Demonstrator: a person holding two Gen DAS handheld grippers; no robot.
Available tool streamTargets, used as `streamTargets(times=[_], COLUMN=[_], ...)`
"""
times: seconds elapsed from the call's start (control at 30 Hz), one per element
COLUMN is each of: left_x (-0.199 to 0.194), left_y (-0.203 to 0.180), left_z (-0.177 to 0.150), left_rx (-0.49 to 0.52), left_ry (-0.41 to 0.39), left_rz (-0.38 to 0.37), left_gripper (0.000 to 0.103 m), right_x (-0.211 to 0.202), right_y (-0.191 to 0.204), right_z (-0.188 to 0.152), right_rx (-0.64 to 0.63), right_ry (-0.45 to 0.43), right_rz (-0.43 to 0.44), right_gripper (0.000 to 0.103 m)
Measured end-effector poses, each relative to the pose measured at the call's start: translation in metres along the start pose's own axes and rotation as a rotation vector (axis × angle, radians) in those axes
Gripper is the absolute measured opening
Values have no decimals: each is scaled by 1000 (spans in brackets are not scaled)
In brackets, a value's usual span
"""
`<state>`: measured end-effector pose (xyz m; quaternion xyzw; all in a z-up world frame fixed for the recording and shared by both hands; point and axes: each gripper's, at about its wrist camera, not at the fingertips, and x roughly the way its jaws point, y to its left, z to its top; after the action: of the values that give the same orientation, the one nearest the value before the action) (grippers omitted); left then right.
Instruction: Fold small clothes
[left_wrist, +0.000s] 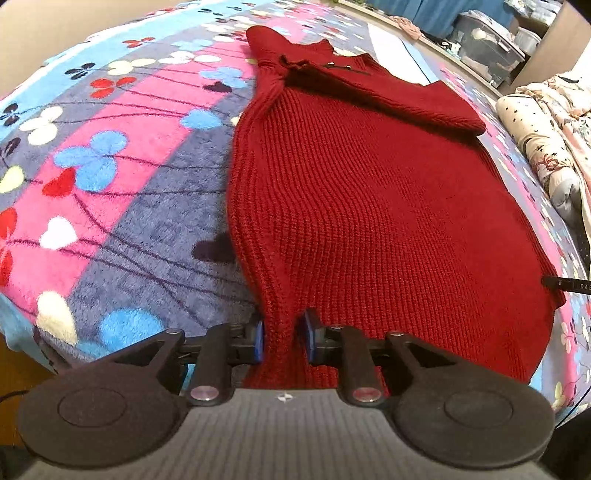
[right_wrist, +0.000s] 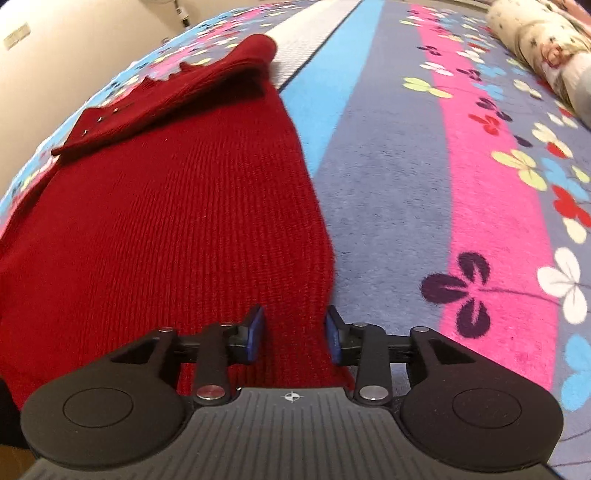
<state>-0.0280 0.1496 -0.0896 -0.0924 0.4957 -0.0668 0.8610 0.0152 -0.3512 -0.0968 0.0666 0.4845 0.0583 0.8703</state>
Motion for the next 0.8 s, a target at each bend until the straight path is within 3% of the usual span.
streamTargets(times=[0.03, 0.07, 0.17, 0.23, 0.33, 0.47, 0.53, 0.63, 0.8], left_x=[-4, -8, -20, -13, 6, 3, -1, -13, -52], left_y=[1, 1, 1, -2, -5, -1, -2, -9, -27], left_z=[0, 0, 4, 3, -2, -2, 0, 1, 12], left_rx=[-3, -5, -21, -12, 25, 8, 22, 56, 101], left_ry=[-23, -54, -116, -79, 28, 11, -23, -89, -248], left_rz=[3, -1, -55, -43, 17, 2, 7, -9, -80], left_gripper=[17, 17, 17, 18, 24, 23, 14, 12, 11], right_x=[-1, -3, -17, -17, -1, 0, -3, -14, -54], right_y=[1, 1, -3, -3, 0, 2, 0, 0, -3], right_z=[1, 2, 7, 8, 2, 1, 1, 3, 15], right_rx=[-5, -1, 52, 39, 7, -8, 8, 12, 50], right_ry=[-4, -17, -88, -103, -8, -3, -19, -73, -260], right_rz=[-3, 1, 72, 70, 23, 17, 16, 38, 124], right_gripper=[30, 12, 12, 15, 19, 19, 13, 12, 10])
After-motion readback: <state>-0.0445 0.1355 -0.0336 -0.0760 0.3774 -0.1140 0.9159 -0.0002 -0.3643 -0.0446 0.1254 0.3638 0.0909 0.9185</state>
